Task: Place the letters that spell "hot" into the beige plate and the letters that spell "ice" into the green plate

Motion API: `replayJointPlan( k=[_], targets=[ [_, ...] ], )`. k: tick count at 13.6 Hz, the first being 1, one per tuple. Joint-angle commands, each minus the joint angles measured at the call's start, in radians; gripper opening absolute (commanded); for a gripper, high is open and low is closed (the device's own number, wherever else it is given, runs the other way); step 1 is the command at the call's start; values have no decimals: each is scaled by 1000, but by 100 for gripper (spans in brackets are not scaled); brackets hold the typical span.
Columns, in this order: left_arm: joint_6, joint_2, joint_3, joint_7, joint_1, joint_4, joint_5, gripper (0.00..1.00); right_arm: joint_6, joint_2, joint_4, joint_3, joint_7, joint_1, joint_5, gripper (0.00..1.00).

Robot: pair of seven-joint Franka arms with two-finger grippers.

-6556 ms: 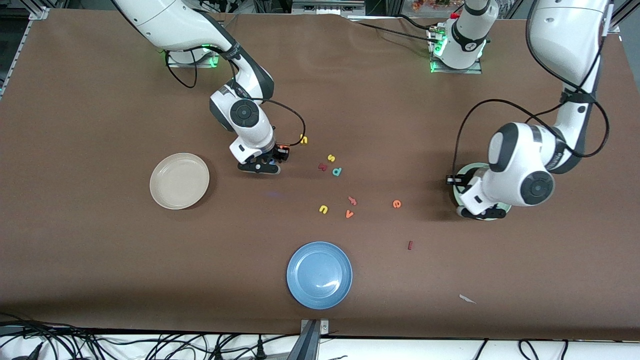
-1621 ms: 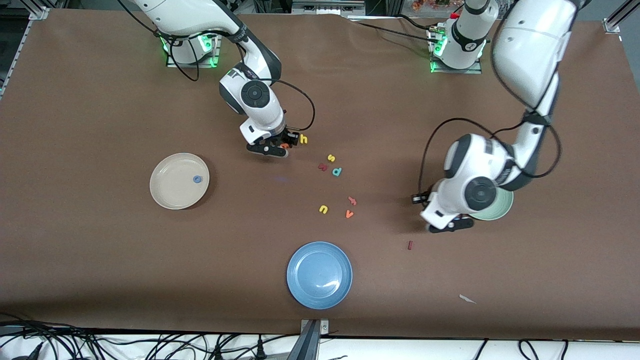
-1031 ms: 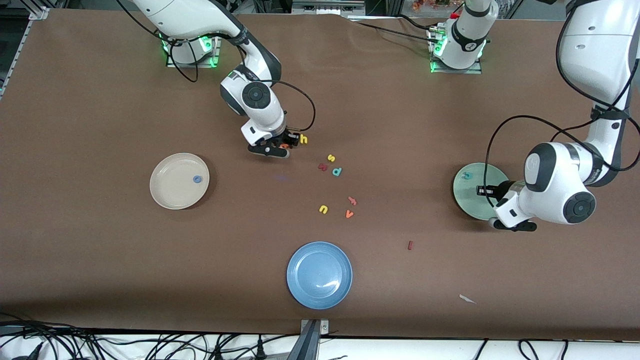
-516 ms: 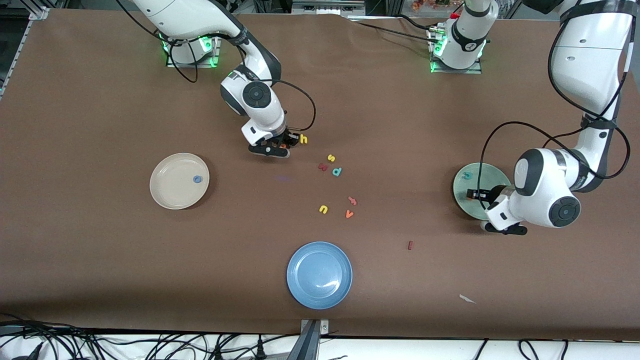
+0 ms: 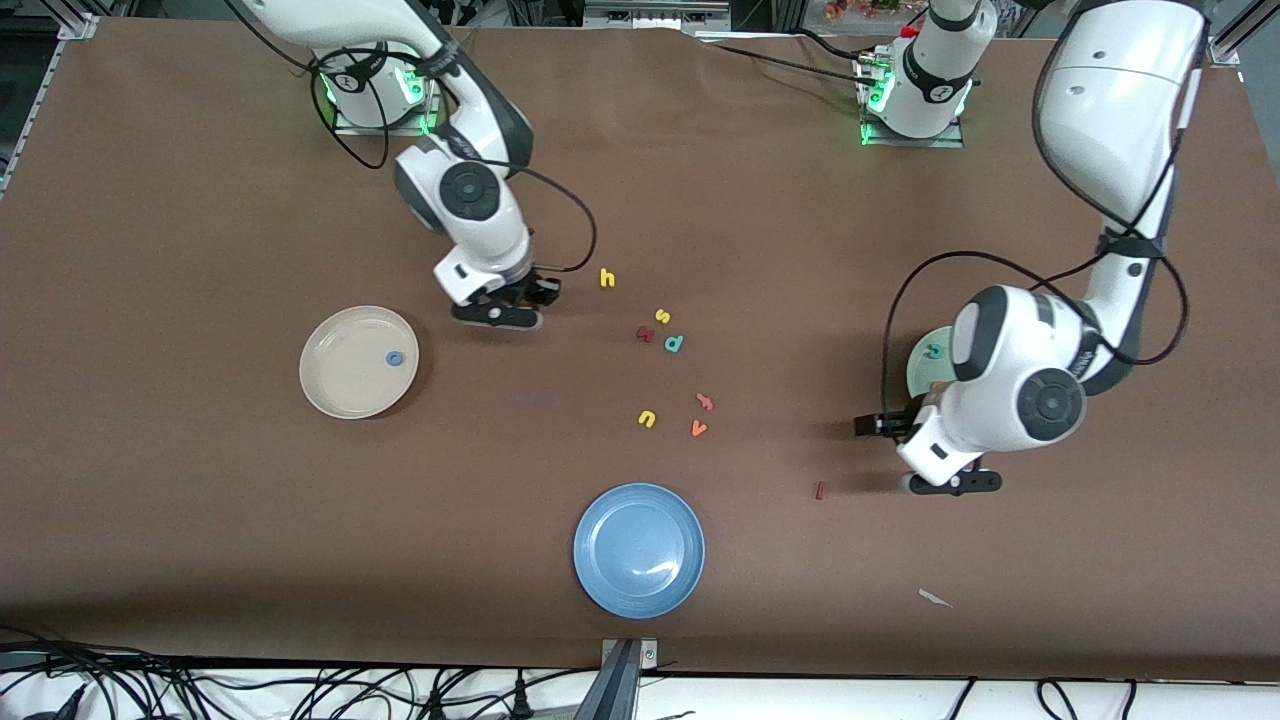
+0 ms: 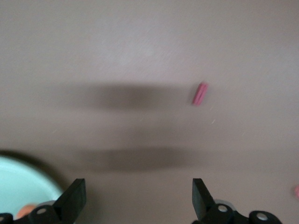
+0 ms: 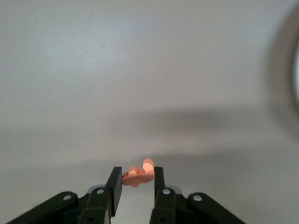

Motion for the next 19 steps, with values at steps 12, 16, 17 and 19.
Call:
replayJointPlan(
  k=[12, 16, 17, 19],
  targets=[
    [190, 244, 15, -81, -91, 215, -10, 100, -147, -79, -22, -187, -741, -212, 69, 64],
    [211, 258, 18, -84, -99, 215, -9, 91, -149, -79, -22, -187, -724, -212, 72, 99],
    [211, 258, 18, -84, -99, 215, -10, 82, -151, -82, -22, -187, -722, -211, 91, 99],
    [211, 258, 18, -105, -103, 215, -9, 53, -152, -84, -23, -180, -721, -211, 131, 99]
  ],
)
